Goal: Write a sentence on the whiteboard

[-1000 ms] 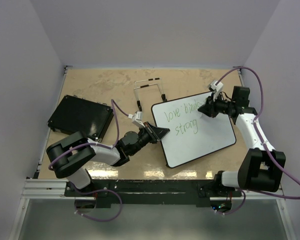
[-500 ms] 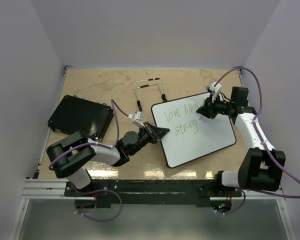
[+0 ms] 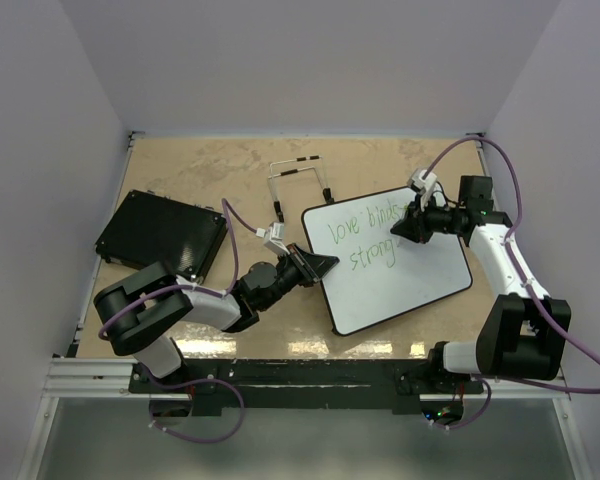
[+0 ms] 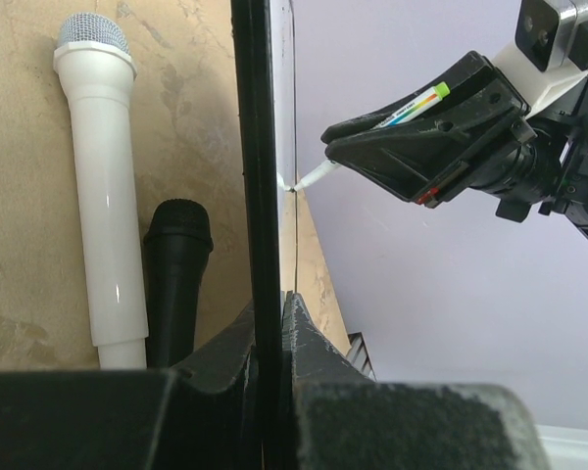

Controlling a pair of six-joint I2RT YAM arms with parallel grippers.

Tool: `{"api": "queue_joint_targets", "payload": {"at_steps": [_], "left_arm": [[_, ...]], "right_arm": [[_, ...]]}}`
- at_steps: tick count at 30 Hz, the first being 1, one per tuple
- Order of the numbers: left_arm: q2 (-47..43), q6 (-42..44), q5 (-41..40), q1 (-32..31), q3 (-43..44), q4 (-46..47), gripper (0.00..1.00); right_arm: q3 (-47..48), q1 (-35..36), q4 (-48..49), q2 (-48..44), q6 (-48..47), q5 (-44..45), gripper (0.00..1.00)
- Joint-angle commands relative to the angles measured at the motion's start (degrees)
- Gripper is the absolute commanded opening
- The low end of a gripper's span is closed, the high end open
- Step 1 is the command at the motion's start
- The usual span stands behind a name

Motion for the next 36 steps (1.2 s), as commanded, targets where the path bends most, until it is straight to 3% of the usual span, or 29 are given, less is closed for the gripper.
{"api": "queue_joint_targets", "payload": {"at_steps": [1, 28, 36], "left_arm": [[-0.18, 5.05, 0.46, 0.46, 0.95, 5.23, 0.00], [0.43, 4.97, 0.90, 0.55, 0.77, 6.02, 0.00], [0.52, 4.97, 0.81, 0.63, 0.68, 6.11, 0.00]], "right_arm": [[0.95, 0.57, -3.22, 0.36, -2.42, 3.04, 0.00], [4.37, 0.57, 7.76, 2.20, 5.75, 6.04, 0.00], [4.29, 0.57, 5.48, 2.55, 4.35, 5.42, 0.00]]}}
